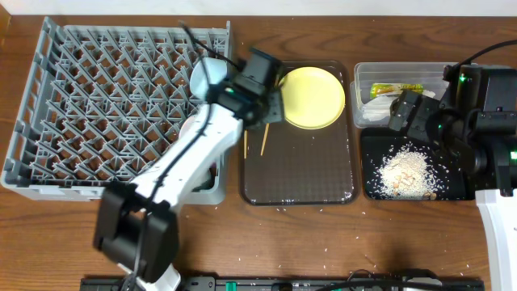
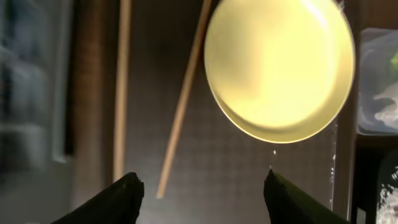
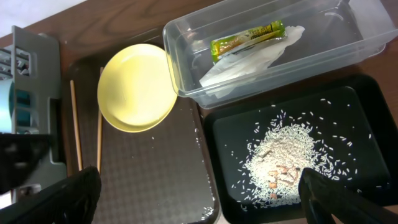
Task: Sort waste into correct bins and load items into the dishwasher
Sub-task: 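Move left gripper to yellow plate and grasp its rim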
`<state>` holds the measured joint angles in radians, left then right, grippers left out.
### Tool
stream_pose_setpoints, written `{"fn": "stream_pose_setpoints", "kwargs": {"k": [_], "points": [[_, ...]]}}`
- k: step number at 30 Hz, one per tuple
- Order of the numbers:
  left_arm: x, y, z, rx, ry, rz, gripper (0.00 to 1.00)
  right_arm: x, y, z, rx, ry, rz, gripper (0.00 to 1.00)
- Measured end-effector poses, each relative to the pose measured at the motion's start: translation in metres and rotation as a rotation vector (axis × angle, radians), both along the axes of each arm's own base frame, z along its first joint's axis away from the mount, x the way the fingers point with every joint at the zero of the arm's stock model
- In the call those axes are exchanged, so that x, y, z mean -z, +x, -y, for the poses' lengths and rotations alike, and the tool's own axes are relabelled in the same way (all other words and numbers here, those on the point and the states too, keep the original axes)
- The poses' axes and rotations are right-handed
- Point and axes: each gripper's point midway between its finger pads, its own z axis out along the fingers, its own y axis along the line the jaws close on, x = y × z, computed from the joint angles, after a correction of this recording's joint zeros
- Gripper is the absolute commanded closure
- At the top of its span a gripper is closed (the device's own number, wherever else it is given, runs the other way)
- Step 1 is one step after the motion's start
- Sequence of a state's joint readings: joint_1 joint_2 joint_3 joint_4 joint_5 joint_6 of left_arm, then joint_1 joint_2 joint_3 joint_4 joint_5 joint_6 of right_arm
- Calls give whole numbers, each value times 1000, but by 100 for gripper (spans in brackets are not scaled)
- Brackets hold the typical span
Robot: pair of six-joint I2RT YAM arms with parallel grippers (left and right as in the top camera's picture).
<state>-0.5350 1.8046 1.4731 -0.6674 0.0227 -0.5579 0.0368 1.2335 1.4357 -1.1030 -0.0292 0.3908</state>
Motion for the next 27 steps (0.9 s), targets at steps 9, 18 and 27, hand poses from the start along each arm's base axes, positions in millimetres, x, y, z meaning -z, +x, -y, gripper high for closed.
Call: {"fn": "stream_pose_setpoints", "kwargs": {"k": [9, 18, 27], "points": [[88, 13, 52, -240, -113, -103, 37, 0, 0, 0, 0, 0, 0, 1], [100, 24, 73, -338, -281, -161, 47, 0, 0, 0, 0, 0, 0, 1], [115, 23, 78, -376, -334, -232, 62, 0, 0, 0, 0, 0, 0, 1]]}}
